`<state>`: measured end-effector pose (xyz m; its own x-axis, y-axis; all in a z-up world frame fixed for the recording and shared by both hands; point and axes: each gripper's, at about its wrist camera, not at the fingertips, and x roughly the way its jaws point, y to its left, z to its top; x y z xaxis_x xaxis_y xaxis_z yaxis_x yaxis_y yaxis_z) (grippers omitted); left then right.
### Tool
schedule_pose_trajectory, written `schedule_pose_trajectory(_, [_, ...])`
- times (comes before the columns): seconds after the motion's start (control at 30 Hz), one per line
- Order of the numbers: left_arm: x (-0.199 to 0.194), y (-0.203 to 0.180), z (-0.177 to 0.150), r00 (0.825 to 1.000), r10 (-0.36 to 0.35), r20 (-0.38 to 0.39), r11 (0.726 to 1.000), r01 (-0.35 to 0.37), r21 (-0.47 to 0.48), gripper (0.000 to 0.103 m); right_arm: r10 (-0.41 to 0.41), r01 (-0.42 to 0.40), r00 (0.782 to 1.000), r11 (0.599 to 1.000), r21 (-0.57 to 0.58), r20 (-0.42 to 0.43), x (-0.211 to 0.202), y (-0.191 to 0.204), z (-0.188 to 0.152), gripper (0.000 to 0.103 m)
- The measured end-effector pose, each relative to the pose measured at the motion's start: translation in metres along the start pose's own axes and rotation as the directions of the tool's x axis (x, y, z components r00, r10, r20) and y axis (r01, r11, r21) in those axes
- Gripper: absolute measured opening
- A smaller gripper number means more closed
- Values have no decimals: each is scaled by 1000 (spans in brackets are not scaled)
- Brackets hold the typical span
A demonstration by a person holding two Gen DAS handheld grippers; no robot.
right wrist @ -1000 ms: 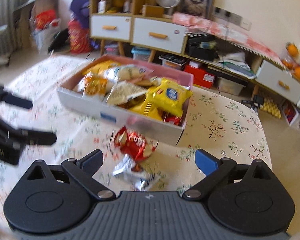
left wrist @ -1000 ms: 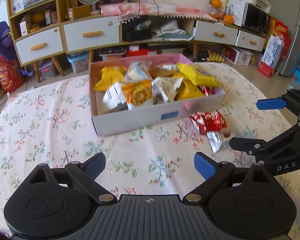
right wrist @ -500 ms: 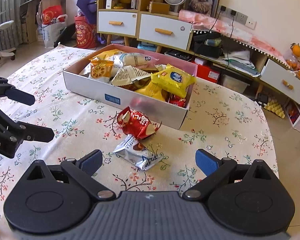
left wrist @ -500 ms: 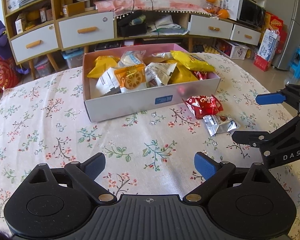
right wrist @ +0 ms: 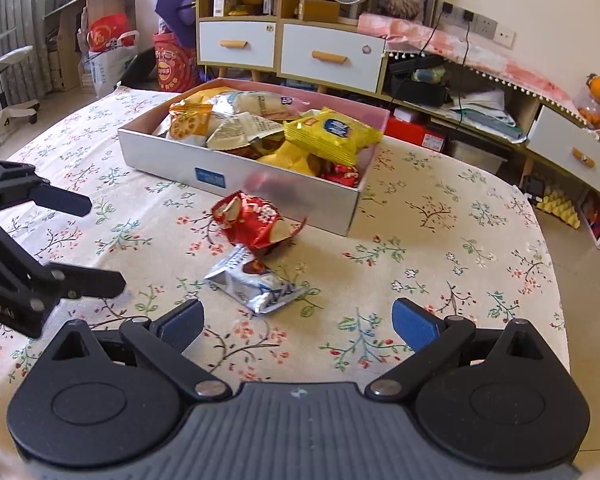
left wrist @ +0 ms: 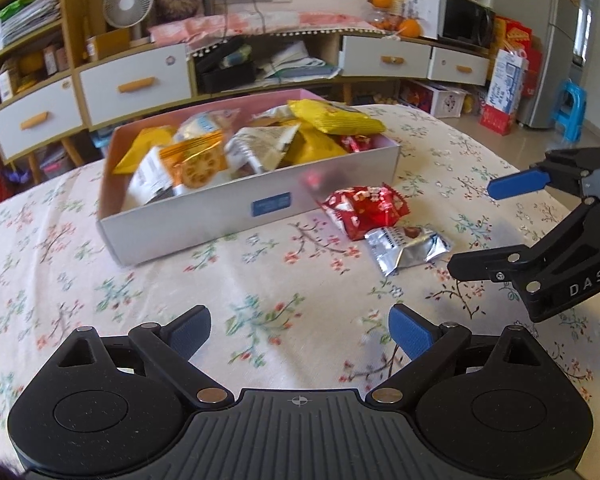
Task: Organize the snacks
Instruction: 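Withdraw both open tools toward the red wrapper and silver foil pack, then grasp the red candy wrapper with the left tool while the right tool grasps the silver foil pack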
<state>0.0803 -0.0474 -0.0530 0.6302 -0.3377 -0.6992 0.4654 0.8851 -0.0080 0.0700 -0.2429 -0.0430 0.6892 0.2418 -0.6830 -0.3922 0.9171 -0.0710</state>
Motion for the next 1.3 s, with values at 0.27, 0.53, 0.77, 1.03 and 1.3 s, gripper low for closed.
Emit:
schedule_pose_trajectory(0.27, [17,4,11,1000,21,-11,1000,-21,-18,96,91,-91,996,995,-45,-3,12,3,4,85])
schedule_pose_trajectory(0.53, [21,17,14,1000,18,-16,999,-19,-49,96,131,-132,991,988,-80,-16,26,12,9,62])
schedule_pose_trajectory(0.77, [25,7,25,1000,-28,6,998,29,-54,96,179,-178,984,970,-166,-10,16,16,5,33])
schedule_pose_trajectory(1.03, [39,-22,38,999,-41,14,998,42,-45,96,170,-170,985,975,-142,-13,3,-6,-7,32])
schedule_pose_trajectory(1.3, [58,-36,47,1000,22,15,996,-20,-90,95,120,-121,993,987,-104,-11,2,-24,-10,32])
